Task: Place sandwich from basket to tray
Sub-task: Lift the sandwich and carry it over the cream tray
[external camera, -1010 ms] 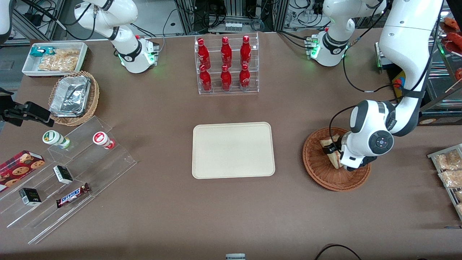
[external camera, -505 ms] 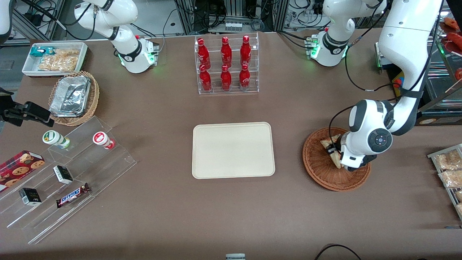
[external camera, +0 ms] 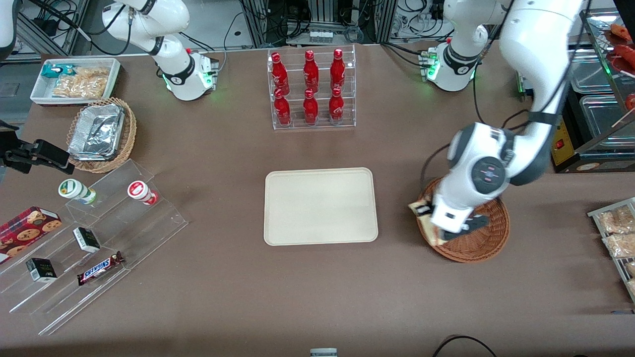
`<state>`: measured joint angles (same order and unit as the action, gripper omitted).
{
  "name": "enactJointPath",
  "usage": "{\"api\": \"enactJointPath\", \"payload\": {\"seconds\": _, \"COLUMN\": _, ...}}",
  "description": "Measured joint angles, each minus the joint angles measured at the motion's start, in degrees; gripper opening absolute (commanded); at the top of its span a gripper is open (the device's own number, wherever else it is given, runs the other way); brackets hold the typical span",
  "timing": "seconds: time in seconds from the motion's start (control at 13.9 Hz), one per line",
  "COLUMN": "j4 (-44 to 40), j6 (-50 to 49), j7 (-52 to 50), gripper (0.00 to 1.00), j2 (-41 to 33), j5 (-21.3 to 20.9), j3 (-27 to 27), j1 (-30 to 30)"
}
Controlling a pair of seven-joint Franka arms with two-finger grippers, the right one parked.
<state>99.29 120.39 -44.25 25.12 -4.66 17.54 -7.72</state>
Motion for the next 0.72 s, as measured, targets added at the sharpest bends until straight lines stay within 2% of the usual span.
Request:
{"api": "enactJointPath", "payload": {"seconds": 0.36, "j4": -8.4, "j6": -0.1, "j7": -2.0, "gripper": 0.21, "j2": 8.0, "j5": -0.2, "j3": 0.1, "j1": -12.8}}
{"api": "enactJointPath", "payload": {"seconds": 0.58, "j4": -13.5, "j6": 0.0, "j7": -3.4, "gripper": 0.22, "j2": 13.7, "j5": -0.5, "j3": 0.0, "j1": -17.4}}
{"api": "enactJointPath", "payload": {"seconds": 0.72, "j4": -17.2, "j6": -0.1, "j7": -5.3, "gripper": 0.28, "j2": 16.9, "j5": -1.5, "j3": -0.1, "j1": -19.0}}
